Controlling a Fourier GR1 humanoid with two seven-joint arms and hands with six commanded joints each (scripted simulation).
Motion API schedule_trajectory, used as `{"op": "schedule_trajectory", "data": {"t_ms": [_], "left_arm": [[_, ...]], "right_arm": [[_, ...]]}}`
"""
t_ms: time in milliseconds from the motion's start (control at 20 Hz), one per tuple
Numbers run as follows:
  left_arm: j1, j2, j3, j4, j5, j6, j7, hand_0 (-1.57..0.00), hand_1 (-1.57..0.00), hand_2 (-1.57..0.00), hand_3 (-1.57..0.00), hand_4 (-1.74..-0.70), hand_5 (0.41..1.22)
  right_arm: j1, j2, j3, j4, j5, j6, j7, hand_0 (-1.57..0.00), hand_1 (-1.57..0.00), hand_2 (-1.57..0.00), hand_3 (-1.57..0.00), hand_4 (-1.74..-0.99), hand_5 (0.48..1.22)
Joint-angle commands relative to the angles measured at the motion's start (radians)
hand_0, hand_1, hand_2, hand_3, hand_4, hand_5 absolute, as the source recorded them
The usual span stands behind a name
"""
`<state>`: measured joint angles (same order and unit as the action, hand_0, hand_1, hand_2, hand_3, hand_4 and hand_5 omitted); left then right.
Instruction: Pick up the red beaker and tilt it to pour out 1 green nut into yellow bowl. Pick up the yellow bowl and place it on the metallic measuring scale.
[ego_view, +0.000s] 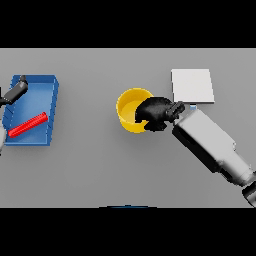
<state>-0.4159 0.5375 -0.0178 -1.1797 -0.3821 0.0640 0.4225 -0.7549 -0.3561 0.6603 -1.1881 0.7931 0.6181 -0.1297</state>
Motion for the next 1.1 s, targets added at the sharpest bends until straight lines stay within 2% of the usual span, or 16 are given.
{"op": "schedule_trajectory", "data": {"t_ms": [0, 200, 250, 350, 400, 500, 850, 1050], "left_arm": [[-0.002, -0.001, -0.001, 0.002, -0.001, 0.002, 0.0, 0.0, 0.0, 0.0, 0.0, -0.74, 0.695], [-0.004, 0.007, 0.004, 0.002, 0.002, -0.004, -0.004, 0.0, 0.0, 0.0, 0.0, -0.74, 0.697], [0.001, 0.005, 0.004, 0.0, 0.0, 0.0, -0.003, 0.0, 0.0, 0.0, 0.0, -0.74, 0.697], [0.019, 0.002, 0.004, -0.007, 0.003, 0.005, -0.022, 0.0, 0.0, 0.0, 0.0, -0.75, 0.697], [0.005, 0.001, 0.0, -0.011, -0.004, 0.005, 0.008, 0.0, 0.0, 0.0, 0.0, -0.74, 0.7], [0.017, 0.009, 0.002, -0.029, -0.005, 0.001, 0.01, 0.0, 0.0, 0.0, 0.0, -0.74, 0.704], [0.011, 0.013, 0.009, -0.037, 0.002, -0.007, 0.029, 0.0, 0.0, 0.0, 0.0, -0.74, 0.703], [0.017, 0.009, 0.002, -0.048, -0.001, -0.01, 0.038, 0.0, 0.0, 0.0, 0.0, -0.73, 0.691]], "right_arm": [[-0.014, -0.007, -0.017, -0.02, -0.006, 0.023, 0.031, -1.56, -1.56, -1.41, -1.25, -1.737, 1.218], [-0.014, -0.043, -0.059, -0.074, -0.017, 0.016, 0.051, -1.57, -1.57, -1.44, -1.26, -1.739, 1.22], [-0.014, -0.058, -0.071, -0.07, -0.019, 0.01, 0.043, -1.57, -1.57, -1.44, -1.27, -1.74, 1.22], [-0.025, -0.093, -0.095, -0.042, -0.022, -0.007, 0.009, -1.57, -1.57, -1.44, -1.38, -1.74, 1.22], [-0.03, -0.093, -0.11, -0.023, -0.024, -0.012, 0.027, -1.57, -1.57, -1.47, -1.35, -1.74, 1.22], [-0.039, -0.123, -0.134, -0.016, -0.029, -0.021, 0.019, -1.57, -1.57, -1.48, -1.28, -1.741, 1.22], [-0.082, -0.185, -0.215, 0.165, -0.005, -0.15, -0.037, -1.57, -1.57, -1.53, -1.19, -1.741, 1.221], [-0.1, -0.185, -0.243, 0.295, 0.007, -0.226, -0.062, -1.57, -1.57, -1.51, -1.18, -1.741, 1.221]]}}
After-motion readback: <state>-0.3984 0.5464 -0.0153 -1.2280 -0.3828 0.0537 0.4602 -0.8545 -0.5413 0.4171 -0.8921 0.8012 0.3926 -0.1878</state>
